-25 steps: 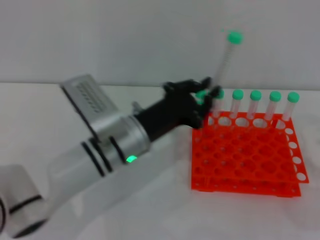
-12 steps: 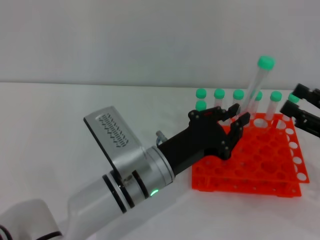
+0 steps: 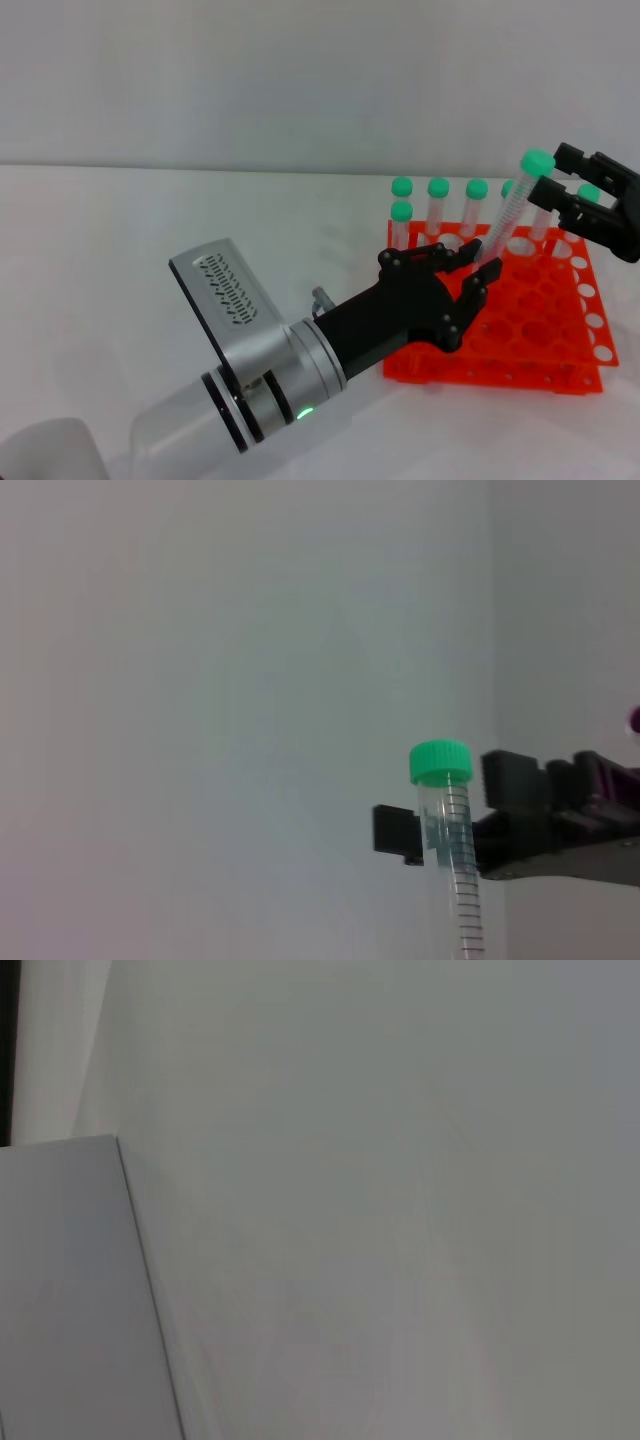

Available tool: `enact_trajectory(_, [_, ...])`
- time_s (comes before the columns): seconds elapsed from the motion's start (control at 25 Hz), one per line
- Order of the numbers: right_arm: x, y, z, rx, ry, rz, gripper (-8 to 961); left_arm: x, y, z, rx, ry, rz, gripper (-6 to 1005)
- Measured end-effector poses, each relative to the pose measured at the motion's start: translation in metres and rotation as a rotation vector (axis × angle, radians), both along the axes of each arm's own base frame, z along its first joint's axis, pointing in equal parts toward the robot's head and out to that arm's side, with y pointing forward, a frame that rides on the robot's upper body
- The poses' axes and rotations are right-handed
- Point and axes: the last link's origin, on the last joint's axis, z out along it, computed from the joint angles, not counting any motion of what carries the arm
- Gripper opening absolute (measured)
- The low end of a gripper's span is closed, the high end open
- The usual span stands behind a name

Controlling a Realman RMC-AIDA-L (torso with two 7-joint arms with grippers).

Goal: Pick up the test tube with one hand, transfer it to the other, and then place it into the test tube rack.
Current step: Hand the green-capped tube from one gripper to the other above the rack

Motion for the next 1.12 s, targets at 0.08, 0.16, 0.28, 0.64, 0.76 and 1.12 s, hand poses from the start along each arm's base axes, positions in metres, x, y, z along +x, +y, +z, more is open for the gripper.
enact_trajectory(0.08, [-0.0011, 0.0007, -0.0004, -0.003, 0.001, 0.001, 830, 0.0005, -0.0007, -0.0007, -0.003, 0.0, -0.001, 193])
enact_trajectory(0.16, [-0.004, 0.0021, -0.0027, -0.018, -0.006, 0.007, 827, -0.0004, -0.0013, -0.0008, -0.003, 0.0, 0.002, 193])
enact_trajectory(0.28, [-0.0066, 0.0043, -0.0064, -0.037, -0.023, 0.008, 817, -0.0019, -0.002, -0.0007, -0.003, 0.0, 0.006, 193])
enact_trajectory(0.64, [-0.0082, 0.0035, -0.0078, -0.046, -0.032, 0.021, 709, -0.0022, -0.001, 0.0001, 0.002, -0.003, 0.013, 193])
enact_trajectory(0.76, [-0.0086, 0.0039, -0.0076, -0.042, -0.03, 0.021, 673, -0.002, -0.0004, 0.0002, 0.003, -0.005, 0.017, 192])
enact_trajectory(1.12, [-0.011, 0.0048, -0.0086, -0.05, -0.038, 0.031, 452, -0.0012, 0.0007, -0.0028, -0.003, 0.006, 0.029, 192])
